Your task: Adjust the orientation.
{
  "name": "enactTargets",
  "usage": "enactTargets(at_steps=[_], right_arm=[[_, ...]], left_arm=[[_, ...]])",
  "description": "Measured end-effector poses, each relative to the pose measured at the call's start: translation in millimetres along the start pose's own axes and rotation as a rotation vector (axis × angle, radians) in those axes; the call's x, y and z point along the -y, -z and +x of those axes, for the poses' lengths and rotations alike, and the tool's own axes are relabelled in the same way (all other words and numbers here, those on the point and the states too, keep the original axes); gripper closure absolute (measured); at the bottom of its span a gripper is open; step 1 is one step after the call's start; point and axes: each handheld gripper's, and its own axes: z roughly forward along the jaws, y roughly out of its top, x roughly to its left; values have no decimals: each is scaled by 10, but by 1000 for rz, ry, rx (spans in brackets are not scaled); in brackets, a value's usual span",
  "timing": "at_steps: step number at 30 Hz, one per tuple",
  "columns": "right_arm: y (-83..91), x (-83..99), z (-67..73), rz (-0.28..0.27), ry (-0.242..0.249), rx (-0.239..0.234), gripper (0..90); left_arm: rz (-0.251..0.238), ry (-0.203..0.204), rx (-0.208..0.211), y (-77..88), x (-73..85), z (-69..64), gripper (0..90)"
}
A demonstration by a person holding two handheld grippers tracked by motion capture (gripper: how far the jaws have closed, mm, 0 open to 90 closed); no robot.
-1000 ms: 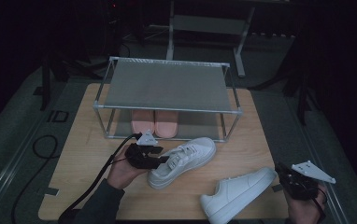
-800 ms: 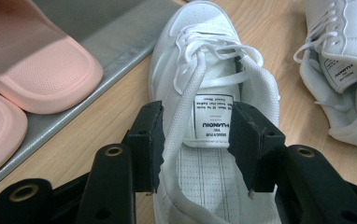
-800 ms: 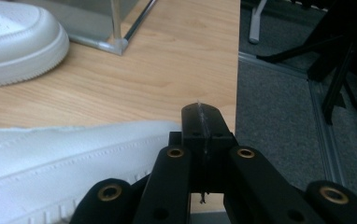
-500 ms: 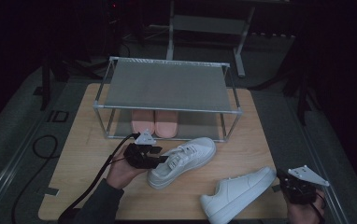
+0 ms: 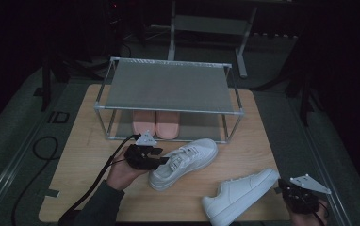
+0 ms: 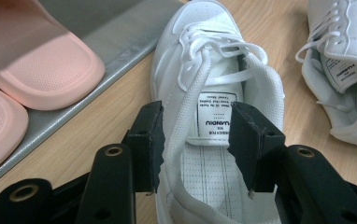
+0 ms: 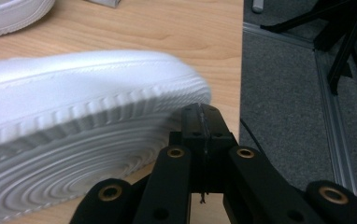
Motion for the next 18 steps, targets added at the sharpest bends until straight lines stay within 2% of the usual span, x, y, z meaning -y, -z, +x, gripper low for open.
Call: enactTargets(at_steps=[7, 8, 12, 14, 18], right_arm=[[-33, 94, 102, 34, 11, -20, 900], [-20, 147, 143, 35, 6, -47, 900], [-3, 250, 242, 55, 22, -65, 900], [-3, 250, 242, 55, 22, -65, 900], [-49, 347, 378, 98, 61, -99, 900]], left_arm=[[-5, 1, -3, 19, -2, 10, 551], [-6, 5, -2, 20, -3, 16, 551], [-8, 8, -2, 13, -5, 14, 552], [-8, 8, -1, 13, -5, 13, 551], [-7, 3, -4, 31, -6, 7, 551]])
